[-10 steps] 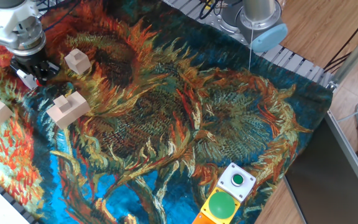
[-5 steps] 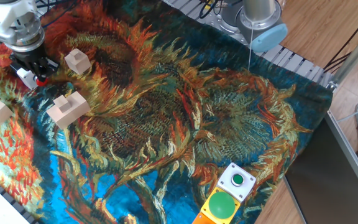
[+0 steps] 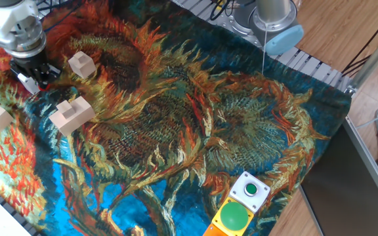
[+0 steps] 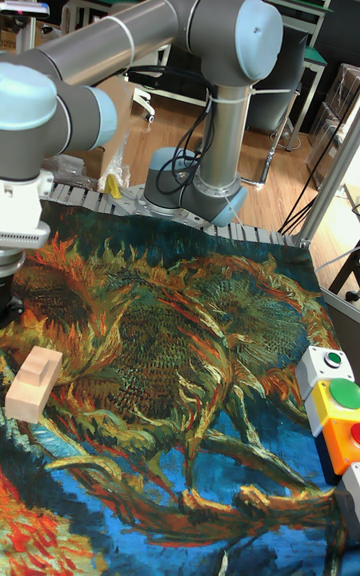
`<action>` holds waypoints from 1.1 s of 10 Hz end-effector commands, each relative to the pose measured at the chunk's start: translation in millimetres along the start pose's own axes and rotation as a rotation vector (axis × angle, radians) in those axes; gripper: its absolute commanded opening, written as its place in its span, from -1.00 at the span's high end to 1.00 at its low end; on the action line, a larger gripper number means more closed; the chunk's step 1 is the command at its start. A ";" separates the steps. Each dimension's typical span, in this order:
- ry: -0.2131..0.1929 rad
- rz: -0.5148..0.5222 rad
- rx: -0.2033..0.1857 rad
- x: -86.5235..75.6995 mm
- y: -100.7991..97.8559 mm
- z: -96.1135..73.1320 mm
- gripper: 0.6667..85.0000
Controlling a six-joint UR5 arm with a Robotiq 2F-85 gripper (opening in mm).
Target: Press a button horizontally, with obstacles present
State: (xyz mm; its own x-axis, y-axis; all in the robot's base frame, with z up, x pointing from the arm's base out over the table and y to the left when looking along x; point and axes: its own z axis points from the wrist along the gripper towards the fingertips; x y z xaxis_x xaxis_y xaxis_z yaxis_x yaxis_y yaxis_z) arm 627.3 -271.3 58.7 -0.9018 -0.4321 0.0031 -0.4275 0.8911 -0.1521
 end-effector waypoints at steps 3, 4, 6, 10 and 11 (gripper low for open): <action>-0.009 0.003 -0.004 -4.4 3.4 2.2 0.98; -0.011 0.006 -0.004 -4.9 3.6 2.2 0.98; -0.028 0.013 -0.012 -9.3 5.5 2.1 0.98; -0.013 0.007 0.013 -3.4 6.8 16.2 0.98; -0.009 0.003 0.025 -1.4 6.6 18.6 0.98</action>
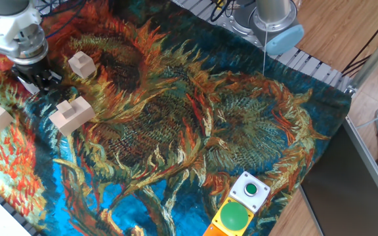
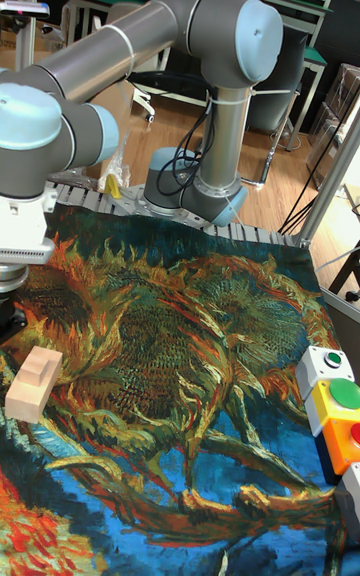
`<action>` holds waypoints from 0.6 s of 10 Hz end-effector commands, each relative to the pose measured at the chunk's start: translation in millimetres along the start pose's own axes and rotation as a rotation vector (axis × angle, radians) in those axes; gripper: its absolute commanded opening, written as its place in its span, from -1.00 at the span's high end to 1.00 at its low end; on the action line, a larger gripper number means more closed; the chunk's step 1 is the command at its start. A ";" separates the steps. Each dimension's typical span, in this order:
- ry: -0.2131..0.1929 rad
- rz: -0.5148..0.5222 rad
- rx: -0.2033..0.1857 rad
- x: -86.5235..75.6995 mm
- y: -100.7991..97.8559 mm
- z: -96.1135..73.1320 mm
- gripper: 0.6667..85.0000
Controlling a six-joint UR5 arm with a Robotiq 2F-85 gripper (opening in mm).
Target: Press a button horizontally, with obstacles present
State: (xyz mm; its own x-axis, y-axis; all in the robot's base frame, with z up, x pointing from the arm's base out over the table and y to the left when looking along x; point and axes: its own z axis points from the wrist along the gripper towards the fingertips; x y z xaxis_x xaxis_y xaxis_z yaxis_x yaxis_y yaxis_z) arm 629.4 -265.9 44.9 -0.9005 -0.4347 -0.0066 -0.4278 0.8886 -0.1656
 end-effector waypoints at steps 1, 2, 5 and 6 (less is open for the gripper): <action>0.004 -0.008 0.022 6.2 -0.2 7.8 0.98; 0.015 -0.011 0.023 11.1 0.2 8.3 0.98; 0.014 -0.025 0.031 16.9 -0.6 15.0 0.98; 0.015 -0.046 0.037 20.8 -5.9 18.6 0.98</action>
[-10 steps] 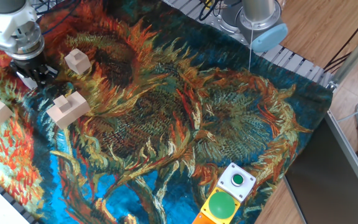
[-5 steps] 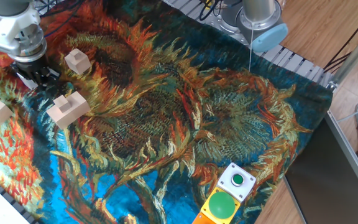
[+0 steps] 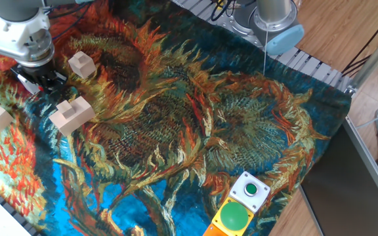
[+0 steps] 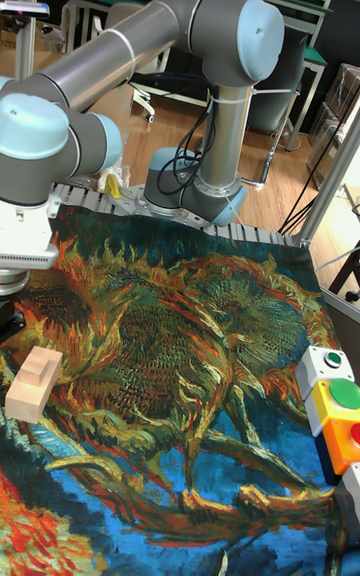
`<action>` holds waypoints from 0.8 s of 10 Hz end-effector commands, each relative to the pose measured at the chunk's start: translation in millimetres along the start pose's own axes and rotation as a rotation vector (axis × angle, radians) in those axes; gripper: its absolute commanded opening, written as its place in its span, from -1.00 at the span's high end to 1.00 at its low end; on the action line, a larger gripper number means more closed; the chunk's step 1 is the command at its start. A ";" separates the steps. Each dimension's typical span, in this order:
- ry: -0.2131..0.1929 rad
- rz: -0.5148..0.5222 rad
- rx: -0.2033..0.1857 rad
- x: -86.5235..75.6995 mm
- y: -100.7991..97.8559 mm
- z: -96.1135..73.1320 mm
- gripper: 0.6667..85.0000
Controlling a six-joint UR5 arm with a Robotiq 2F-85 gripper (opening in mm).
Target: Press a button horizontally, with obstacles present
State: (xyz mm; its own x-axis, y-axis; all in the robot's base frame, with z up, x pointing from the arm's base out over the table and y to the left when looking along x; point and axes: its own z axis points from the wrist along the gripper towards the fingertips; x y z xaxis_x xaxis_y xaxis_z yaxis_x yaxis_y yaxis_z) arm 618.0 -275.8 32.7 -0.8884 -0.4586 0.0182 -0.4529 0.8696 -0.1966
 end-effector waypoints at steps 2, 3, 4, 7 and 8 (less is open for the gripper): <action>0.014 -0.036 0.031 13.9 -12.3 7.9 0.98; 0.014 -0.037 0.031 14.0 -12.2 7.5 0.98; 0.011 -0.037 0.032 13.1 -12.4 7.2 0.98; 0.027 -0.047 0.074 10.0 -14.2 0.9 0.98; 0.026 -0.045 0.073 8.2 -12.4 -0.7 0.98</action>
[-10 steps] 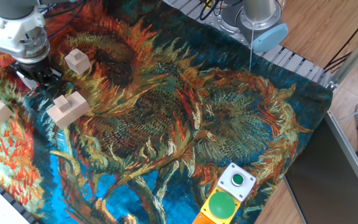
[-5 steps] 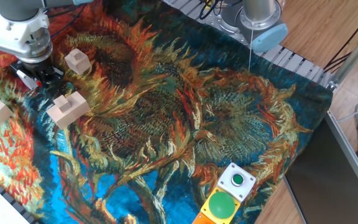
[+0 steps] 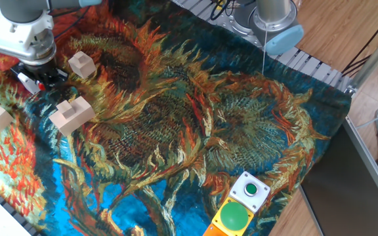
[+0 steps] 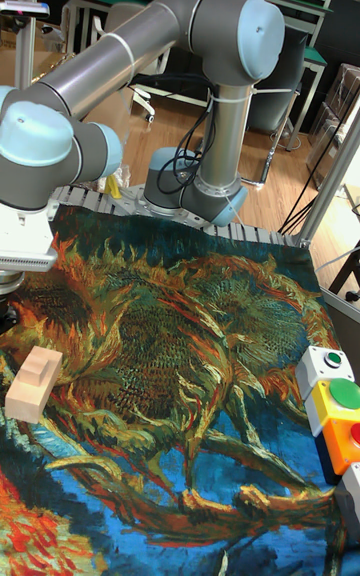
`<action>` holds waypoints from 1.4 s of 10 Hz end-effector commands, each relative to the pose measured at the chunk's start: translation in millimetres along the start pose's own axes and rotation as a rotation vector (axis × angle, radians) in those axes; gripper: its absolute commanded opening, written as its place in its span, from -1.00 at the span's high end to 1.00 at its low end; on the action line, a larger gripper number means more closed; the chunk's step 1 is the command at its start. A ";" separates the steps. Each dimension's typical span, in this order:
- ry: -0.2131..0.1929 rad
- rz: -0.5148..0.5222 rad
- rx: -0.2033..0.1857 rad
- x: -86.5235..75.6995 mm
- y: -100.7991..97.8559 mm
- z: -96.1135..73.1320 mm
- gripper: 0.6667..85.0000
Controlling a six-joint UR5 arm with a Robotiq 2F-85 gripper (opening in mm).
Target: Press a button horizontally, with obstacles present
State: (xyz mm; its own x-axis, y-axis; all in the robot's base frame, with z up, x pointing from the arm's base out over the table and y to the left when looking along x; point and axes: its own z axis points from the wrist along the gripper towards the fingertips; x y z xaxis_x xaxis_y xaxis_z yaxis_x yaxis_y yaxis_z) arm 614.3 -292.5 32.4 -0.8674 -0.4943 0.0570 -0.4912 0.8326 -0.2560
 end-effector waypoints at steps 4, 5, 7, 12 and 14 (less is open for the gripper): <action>-0.012 0.010 -0.002 -9.5 6.5 -8.0 0.98; -0.015 0.012 -0.004 -12.9 9.3 -10.7 0.98; -0.035 0.011 -0.026 -18.9 14.3 -11.7 0.98; -0.048 -0.011 -0.024 -14.2 3.1 -2.8 0.98; -0.051 -0.018 -0.020 -10.8 -1.4 1.6 0.98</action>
State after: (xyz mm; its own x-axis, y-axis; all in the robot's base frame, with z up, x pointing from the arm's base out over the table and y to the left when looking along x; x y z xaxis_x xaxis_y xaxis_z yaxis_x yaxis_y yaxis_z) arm 623.8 -282.6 33.2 -0.8542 -0.5195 0.0244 -0.5095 0.8265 -0.2396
